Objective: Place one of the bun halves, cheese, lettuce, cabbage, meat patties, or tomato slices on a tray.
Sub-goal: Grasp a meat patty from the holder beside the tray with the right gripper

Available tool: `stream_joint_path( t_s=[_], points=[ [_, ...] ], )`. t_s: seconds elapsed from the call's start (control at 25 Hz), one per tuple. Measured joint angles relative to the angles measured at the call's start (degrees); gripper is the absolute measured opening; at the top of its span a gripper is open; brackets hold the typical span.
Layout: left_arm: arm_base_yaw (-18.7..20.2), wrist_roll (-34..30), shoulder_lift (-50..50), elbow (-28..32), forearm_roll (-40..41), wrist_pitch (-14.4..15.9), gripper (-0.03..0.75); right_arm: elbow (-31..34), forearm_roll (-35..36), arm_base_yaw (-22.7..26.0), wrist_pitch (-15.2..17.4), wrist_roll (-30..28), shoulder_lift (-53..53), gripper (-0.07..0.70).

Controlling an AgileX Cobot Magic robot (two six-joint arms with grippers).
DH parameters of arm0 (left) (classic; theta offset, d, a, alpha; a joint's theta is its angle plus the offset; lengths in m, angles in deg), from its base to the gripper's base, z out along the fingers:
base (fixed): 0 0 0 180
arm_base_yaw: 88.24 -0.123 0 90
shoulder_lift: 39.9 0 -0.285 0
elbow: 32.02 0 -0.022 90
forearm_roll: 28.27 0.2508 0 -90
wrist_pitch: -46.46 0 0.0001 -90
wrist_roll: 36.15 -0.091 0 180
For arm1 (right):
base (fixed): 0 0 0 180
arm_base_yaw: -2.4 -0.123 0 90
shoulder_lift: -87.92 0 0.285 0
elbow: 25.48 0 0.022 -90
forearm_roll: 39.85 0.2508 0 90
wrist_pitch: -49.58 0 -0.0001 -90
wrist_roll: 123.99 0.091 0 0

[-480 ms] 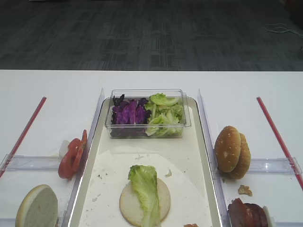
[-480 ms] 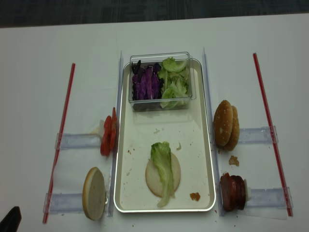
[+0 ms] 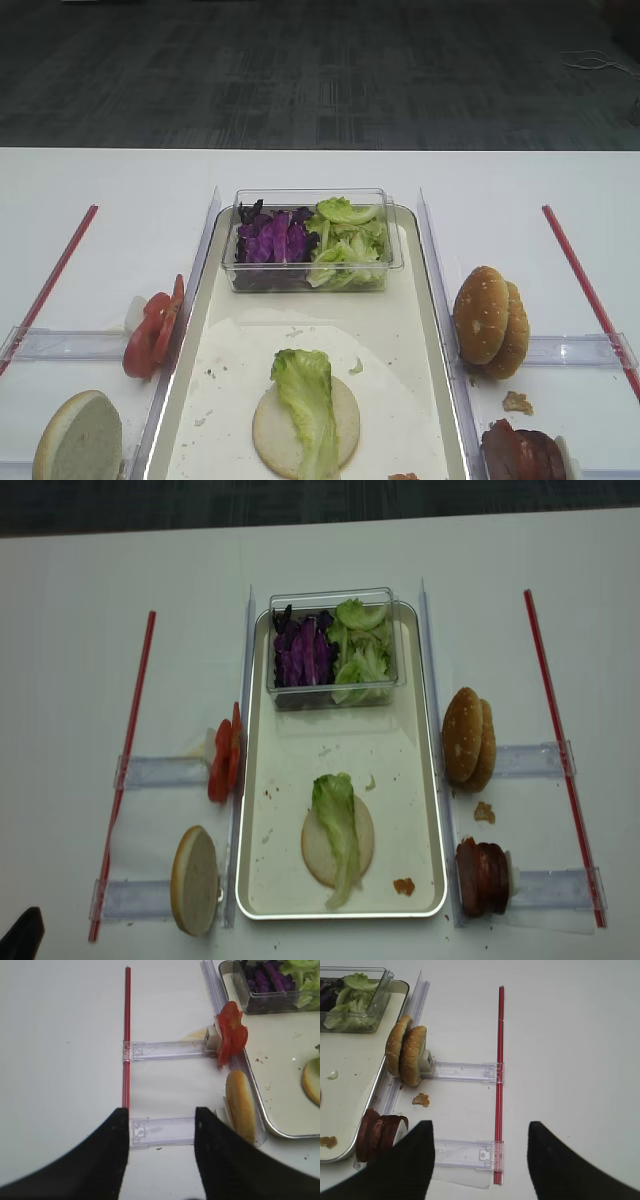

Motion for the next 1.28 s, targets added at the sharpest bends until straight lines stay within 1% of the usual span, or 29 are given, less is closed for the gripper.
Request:
stream_joint_path(
  t_s=[0.44, 0.72, 0.84, 1.28],
  points=[
    [0.00, 0.00, 0.00, 0.00, 0.00, 0.00, 0.297, 0.00, 0.00, 0.00, 0.00, 0.00, 0.29, 0.433],
    [0.00, 0.00, 0.00, 0.00, 0.00, 0.00, 0.297, 0.00, 0.00, 0.00, 0.00, 0.35, 11.17, 0.433],
    [0.00, 0.00, 0.00, 0.00, 0.00, 0.00, 0.297, -0.36, 0.00, 0.00, 0.56, 1.22, 15.24, 0.433],
    [0.00, 0.00, 0.00, 0.00, 0.00, 0.00, 0.297, -0.66, 0.00, 0.00, 0.89, 1.87, 27.85, 0.433]
  ],
)
